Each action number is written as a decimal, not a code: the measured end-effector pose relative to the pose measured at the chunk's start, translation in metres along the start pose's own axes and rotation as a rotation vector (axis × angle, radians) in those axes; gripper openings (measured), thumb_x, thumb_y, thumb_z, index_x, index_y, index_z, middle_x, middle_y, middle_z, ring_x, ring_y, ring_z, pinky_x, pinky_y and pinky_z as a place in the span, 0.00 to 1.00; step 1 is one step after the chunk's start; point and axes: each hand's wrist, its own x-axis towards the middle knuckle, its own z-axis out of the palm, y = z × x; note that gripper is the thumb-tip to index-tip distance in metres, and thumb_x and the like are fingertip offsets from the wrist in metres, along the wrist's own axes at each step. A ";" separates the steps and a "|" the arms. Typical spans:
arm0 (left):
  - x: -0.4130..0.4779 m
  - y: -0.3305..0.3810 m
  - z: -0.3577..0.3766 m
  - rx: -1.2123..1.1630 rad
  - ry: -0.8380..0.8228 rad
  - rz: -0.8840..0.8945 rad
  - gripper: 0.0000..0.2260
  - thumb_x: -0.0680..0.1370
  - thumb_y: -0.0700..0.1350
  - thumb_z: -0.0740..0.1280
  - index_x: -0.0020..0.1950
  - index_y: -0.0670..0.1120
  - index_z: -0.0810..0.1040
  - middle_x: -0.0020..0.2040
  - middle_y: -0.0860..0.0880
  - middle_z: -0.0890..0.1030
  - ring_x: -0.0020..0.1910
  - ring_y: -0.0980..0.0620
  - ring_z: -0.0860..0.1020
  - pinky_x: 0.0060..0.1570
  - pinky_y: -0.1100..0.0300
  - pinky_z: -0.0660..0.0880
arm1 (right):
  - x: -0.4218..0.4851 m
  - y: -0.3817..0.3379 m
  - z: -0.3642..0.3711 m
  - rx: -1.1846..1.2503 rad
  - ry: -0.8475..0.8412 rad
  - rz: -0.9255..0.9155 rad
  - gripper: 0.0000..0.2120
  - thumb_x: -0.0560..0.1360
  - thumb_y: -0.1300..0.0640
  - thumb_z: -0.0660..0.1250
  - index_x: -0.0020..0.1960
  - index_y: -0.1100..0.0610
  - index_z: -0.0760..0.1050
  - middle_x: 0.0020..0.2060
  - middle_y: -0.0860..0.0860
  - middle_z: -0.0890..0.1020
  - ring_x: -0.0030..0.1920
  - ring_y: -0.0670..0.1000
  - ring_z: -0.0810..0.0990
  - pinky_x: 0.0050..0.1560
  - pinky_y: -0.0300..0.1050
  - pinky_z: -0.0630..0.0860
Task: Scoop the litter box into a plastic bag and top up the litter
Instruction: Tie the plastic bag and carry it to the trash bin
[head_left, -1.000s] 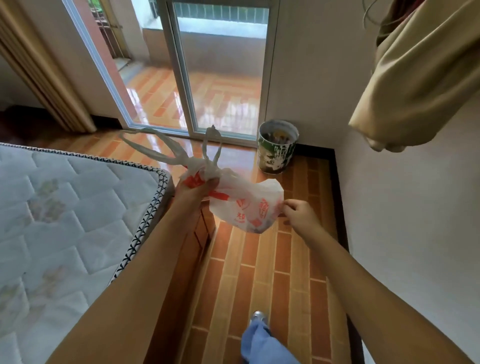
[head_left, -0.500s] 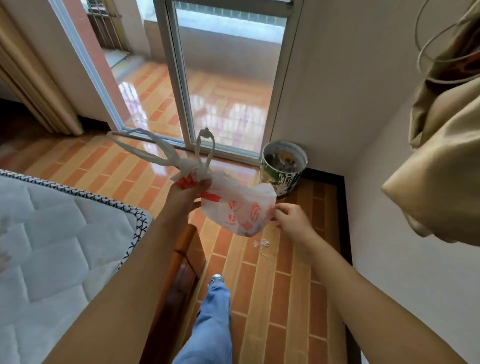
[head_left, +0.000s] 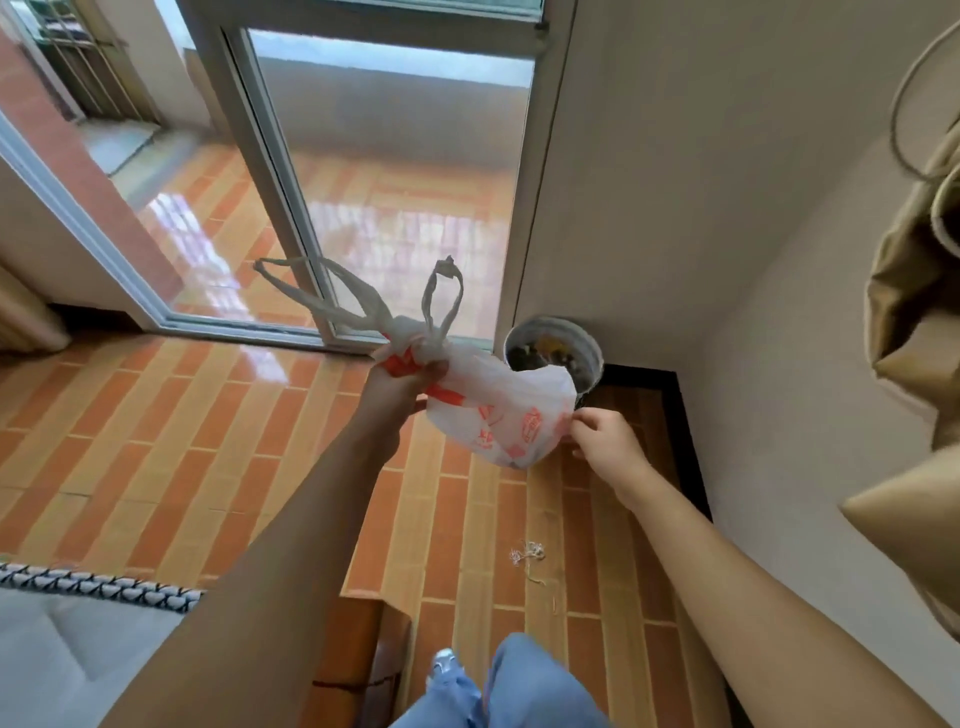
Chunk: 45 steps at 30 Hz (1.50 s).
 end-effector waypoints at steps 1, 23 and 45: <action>0.012 0.002 0.002 0.005 -0.016 0.007 0.12 0.74 0.36 0.68 0.56 0.46 0.76 0.47 0.49 0.81 0.46 0.52 0.80 0.43 0.56 0.77 | 0.011 -0.002 -0.002 0.014 0.010 0.009 0.10 0.78 0.57 0.60 0.46 0.51 0.80 0.46 0.53 0.83 0.51 0.54 0.80 0.54 0.57 0.77; 0.309 -0.002 0.129 0.289 -0.359 -0.109 0.09 0.77 0.35 0.62 0.56 0.43 0.73 0.51 0.41 0.77 0.53 0.45 0.79 0.49 0.58 0.79 | 0.279 0.037 -0.070 0.036 0.194 0.205 0.09 0.78 0.55 0.63 0.52 0.58 0.79 0.44 0.51 0.82 0.46 0.51 0.79 0.38 0.38 0.73; 0.541 -0.234 0.186 0.379 -0.353 -0.369 0.14 0.75 0.32 0.65 0.60 0.39 0.74 0.50 0.44 0.79 0.48 0.48 0.79 0.43 0.60 0.79 | 0.527 0.228 0.008 0.119 0.153 0.503 0.10 0.77 0.62 0.60 0.48 0.57 0.80 0.44 0.55 0.82 0.47 0.56 0.80 0.46 0.50 0.77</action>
